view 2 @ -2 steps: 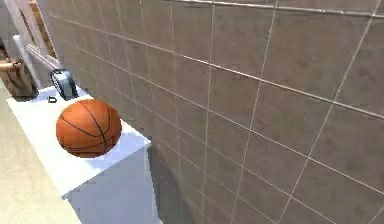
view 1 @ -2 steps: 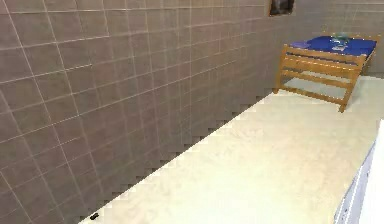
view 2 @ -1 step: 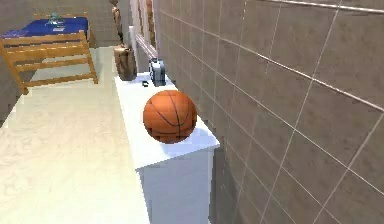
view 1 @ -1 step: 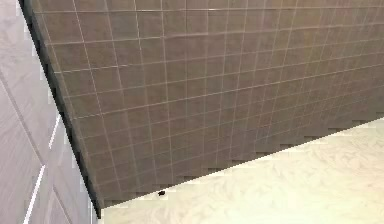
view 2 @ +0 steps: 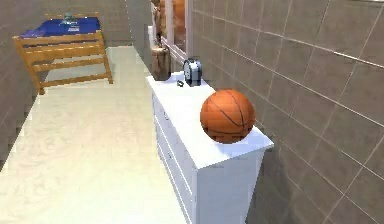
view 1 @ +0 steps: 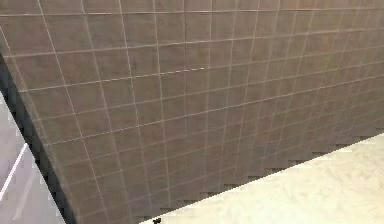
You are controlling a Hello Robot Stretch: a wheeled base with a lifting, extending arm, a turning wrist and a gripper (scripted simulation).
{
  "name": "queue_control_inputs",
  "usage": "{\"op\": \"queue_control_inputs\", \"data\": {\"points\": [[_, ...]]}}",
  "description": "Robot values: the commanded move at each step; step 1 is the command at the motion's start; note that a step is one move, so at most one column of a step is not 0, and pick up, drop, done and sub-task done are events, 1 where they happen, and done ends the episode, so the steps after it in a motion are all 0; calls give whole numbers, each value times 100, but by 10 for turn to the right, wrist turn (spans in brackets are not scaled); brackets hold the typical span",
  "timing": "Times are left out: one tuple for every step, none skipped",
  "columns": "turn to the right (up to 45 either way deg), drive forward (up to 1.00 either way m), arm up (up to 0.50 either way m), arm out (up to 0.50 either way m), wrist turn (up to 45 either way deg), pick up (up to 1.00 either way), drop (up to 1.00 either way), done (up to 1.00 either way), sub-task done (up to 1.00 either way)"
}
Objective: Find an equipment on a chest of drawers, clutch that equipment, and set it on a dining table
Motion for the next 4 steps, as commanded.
{"op": "queue_control_inputs", "data": {"points": [[450,0,0,0,0,0,0,0,0],[-270,0,0,0,0,0,0,0,0],[0,0,50,0,0,0,0,0,0],[0,0,38,0,0,0,0,0,0]]}}
